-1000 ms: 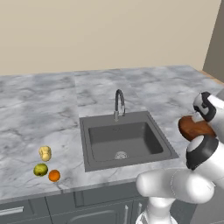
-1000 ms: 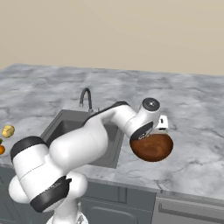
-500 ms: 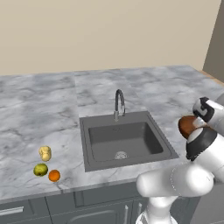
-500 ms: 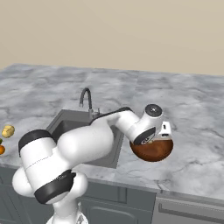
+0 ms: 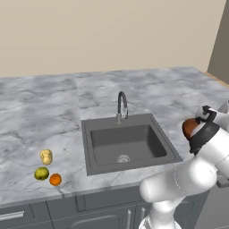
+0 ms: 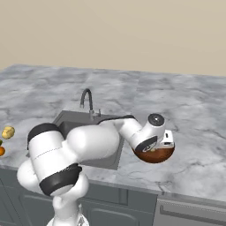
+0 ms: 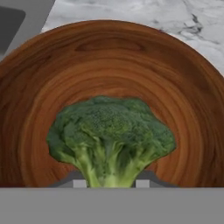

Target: There is a mixed pile of frozen fruits and vegetables on the counter. Locate all the frozen vegetables and place the items in a bowl on the counter. Take all the frozen fruits and defrost them in a running sink.

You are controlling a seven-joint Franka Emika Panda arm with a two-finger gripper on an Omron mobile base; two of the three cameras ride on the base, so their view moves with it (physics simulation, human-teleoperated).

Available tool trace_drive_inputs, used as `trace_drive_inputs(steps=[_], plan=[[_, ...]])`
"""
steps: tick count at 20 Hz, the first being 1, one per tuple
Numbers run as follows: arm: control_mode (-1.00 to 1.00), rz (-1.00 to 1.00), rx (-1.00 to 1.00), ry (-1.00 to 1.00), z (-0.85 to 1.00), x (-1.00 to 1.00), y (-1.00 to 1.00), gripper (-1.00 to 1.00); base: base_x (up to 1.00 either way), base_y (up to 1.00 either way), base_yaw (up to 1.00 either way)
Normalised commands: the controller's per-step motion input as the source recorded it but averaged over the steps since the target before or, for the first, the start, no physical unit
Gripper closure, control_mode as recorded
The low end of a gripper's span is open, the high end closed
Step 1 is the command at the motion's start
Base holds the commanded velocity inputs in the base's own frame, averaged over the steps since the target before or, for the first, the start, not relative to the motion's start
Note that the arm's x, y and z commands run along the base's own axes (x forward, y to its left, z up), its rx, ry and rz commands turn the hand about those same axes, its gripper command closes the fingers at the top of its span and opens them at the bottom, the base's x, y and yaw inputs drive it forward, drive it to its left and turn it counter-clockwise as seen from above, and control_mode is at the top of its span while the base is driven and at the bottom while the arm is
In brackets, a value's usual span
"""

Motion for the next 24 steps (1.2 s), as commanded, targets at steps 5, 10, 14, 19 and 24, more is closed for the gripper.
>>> trace_drive_inputs(steps=[5,10,14,19,24], plan=[[-1.0,0.0,-0.01,0.0,-0.03,0.11,-0.04,-1.0,0.0,0.0,0.0],[-1.0,0.0,0.0,0.0,-0.02,0.07,-0.15,-1.0,0.0,0.0,0.0],[-1.0,0.0,0.0,0.0,0.07,0.01,-0.2,-1.0,0.0,0.0,0.0],[-1.0,0.0,0.0,-0.01,0.5,0.0,-0.03,-1.0,0.0,0.0,0.0],[-1.0,0.0,-0.06,0.0,0.64,-0.02,0.18,-1.0,0.0,0.0,0.0]])
